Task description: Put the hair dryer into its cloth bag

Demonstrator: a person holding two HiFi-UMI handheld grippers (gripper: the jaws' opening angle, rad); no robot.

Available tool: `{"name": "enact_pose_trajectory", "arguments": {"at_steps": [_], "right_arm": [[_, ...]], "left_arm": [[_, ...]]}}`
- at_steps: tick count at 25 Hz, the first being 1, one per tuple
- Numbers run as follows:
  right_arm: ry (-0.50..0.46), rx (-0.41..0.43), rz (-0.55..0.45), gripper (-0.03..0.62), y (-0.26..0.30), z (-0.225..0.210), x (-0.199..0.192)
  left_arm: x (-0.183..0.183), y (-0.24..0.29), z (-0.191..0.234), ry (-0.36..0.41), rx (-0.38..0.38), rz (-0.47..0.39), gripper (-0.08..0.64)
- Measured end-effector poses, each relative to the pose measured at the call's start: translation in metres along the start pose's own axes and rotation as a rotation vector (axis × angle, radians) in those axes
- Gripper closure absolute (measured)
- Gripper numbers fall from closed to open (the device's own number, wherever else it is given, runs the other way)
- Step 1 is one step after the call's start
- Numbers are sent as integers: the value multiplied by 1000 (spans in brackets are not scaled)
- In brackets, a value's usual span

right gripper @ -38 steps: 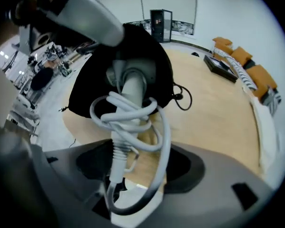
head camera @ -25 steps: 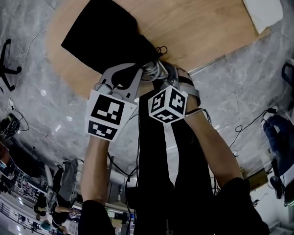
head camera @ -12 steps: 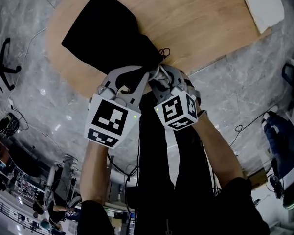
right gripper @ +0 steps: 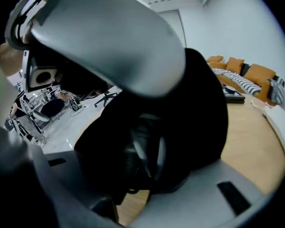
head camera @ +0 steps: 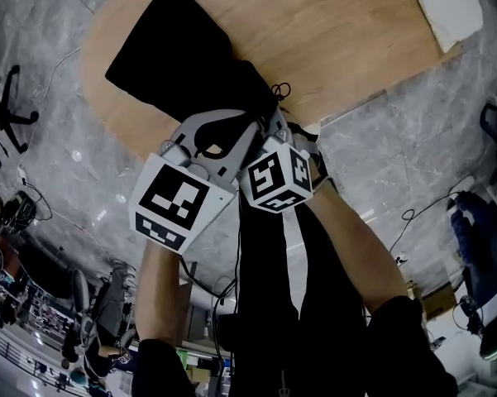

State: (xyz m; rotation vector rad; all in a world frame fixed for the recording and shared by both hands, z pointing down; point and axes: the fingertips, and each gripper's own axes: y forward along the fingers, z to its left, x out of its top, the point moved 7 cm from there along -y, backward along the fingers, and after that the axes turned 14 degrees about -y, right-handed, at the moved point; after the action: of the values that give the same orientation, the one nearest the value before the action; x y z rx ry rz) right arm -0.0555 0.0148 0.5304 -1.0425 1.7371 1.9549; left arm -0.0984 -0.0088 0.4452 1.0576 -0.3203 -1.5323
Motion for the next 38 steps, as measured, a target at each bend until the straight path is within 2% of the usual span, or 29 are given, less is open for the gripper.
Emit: {"name": "enact_pose_trajectory", "arguments": {"at_steps": [11,16,19,23,26,28,31,33,34,36,38], "right_arm": [[-65,51,23,433,30,5,-4],[-132,4,82,430,36,8,-7],[-123,-24,100,424,36,8,-10],[-136,-51,120,321,30,10,-15],[-162,-62,166,310,15,14,-24],[-143,-75,190,311,4,17,-34],[-122,-71,216,355,2,20,-43],[-158,-73,218,432,6,21,-42],[-166,-76,215,449,8,20,-40],[-132,-79,178,493,8,15,-33],[-112,-93,100,506,3,12,-22]], "left_arm": [[-7,-3,12,-44,7,-8,537],[-7,-9,20,-44,26,-19,537],[-5,-14,26,-43,48,-21,537],[-2,-20,36,-54,78,-31,537],[0,-20,37,-48,90,-35,537],[-1,-20,37,-42,92,-35,537],[-3,-20,35,-44,81,-31,537],[-6,-19,32,-39,72,-23,537],[-7,-18,30,-29,69,-17,537],[-8,-17,25,-2,58,-5,537],[-9,-16,19,17,28,4,537]]}}
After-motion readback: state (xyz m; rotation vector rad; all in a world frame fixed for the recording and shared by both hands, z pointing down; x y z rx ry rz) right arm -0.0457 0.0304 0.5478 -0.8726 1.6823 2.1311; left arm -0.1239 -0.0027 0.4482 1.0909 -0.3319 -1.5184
